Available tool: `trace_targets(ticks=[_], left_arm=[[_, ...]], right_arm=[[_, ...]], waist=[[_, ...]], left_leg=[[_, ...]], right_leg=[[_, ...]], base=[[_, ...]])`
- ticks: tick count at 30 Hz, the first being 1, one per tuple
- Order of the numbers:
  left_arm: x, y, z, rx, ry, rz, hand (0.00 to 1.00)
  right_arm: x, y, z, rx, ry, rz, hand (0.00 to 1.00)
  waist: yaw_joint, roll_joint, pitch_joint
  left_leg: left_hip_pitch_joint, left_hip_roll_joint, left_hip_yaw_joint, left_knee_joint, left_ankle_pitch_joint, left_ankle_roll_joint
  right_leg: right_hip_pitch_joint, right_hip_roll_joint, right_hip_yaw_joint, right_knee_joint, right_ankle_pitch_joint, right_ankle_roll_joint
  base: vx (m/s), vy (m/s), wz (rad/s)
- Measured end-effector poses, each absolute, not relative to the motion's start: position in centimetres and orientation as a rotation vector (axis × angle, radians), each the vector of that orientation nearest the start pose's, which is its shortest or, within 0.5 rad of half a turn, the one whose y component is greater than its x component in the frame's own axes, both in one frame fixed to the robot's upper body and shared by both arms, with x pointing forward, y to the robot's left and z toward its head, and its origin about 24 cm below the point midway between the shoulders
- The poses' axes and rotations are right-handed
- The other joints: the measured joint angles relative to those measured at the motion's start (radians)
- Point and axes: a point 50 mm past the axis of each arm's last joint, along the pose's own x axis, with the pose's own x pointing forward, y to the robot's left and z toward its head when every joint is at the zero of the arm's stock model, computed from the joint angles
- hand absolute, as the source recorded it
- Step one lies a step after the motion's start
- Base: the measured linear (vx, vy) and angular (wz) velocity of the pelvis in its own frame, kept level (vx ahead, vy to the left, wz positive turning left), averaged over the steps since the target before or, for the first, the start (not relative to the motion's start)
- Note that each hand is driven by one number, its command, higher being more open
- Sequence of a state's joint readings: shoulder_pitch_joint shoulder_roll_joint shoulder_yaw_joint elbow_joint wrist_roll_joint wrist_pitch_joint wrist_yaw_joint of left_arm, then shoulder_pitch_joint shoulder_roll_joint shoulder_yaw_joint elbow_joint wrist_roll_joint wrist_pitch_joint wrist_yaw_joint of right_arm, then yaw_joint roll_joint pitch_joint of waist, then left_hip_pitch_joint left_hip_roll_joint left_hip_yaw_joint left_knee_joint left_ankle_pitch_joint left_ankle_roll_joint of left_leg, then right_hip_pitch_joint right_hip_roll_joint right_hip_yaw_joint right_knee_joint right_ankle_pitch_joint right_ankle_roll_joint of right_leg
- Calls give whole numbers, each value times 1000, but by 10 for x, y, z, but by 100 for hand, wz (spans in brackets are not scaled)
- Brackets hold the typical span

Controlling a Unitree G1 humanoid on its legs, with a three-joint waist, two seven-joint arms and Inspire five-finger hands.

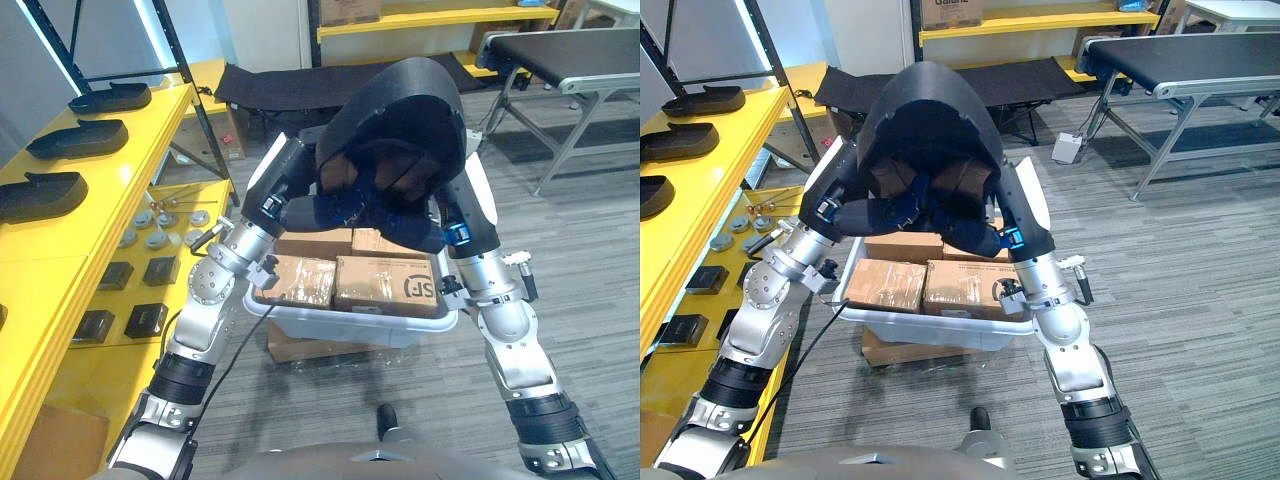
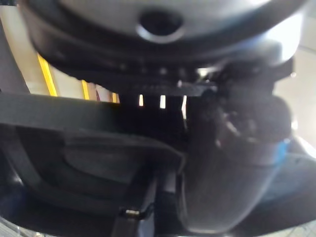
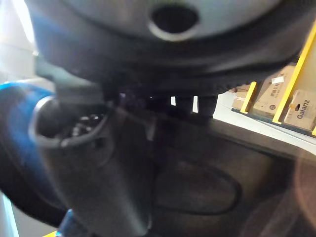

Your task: Walk over and take three plastic housings, then place them on the shelf

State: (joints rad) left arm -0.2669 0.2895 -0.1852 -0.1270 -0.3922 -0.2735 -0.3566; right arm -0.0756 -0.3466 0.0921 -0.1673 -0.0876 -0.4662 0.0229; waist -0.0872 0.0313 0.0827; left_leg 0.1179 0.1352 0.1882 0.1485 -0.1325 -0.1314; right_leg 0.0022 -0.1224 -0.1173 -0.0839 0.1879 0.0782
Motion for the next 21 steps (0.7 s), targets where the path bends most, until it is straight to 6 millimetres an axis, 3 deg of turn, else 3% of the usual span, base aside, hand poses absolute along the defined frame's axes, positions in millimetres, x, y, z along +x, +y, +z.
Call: trace_targets(ticks=[12,13,17,21], left_arm=[[271,123,155,-112,-554,-662,0],[272,123,154,-112,-542,-662,100],[272,120,150,-132,-518,-634,100],[268,114,154,-238,-548,-565,100]], right_arm=[[238,-158,135,-388,-685,255,0],[238,-158,132,-380,-674,252,0],[238,-158,121,-336,-604,240,0],[239,-151,84,-289,-385,259,0]], waist=[[-2,-2,-2],[-1,-3,-2],[0,-5,-3],[6,-16,-7]], left_leg=[[-3,1,-4,2,0,0],[-3,1,-5,2,0,0],[-4,2,-9,2,0,0],[-5,2,-15,2,0,0]], right_leg=[[1,-1,-7,0,-4,-5],[2,-1,-8,0,-4,-5],[4,-1,-13,0,-4,-5],[7,-1,-18,0,-7,-8]], base=[[0,0,1],[0,0,0],[0,0,3],[-1,0,2]])
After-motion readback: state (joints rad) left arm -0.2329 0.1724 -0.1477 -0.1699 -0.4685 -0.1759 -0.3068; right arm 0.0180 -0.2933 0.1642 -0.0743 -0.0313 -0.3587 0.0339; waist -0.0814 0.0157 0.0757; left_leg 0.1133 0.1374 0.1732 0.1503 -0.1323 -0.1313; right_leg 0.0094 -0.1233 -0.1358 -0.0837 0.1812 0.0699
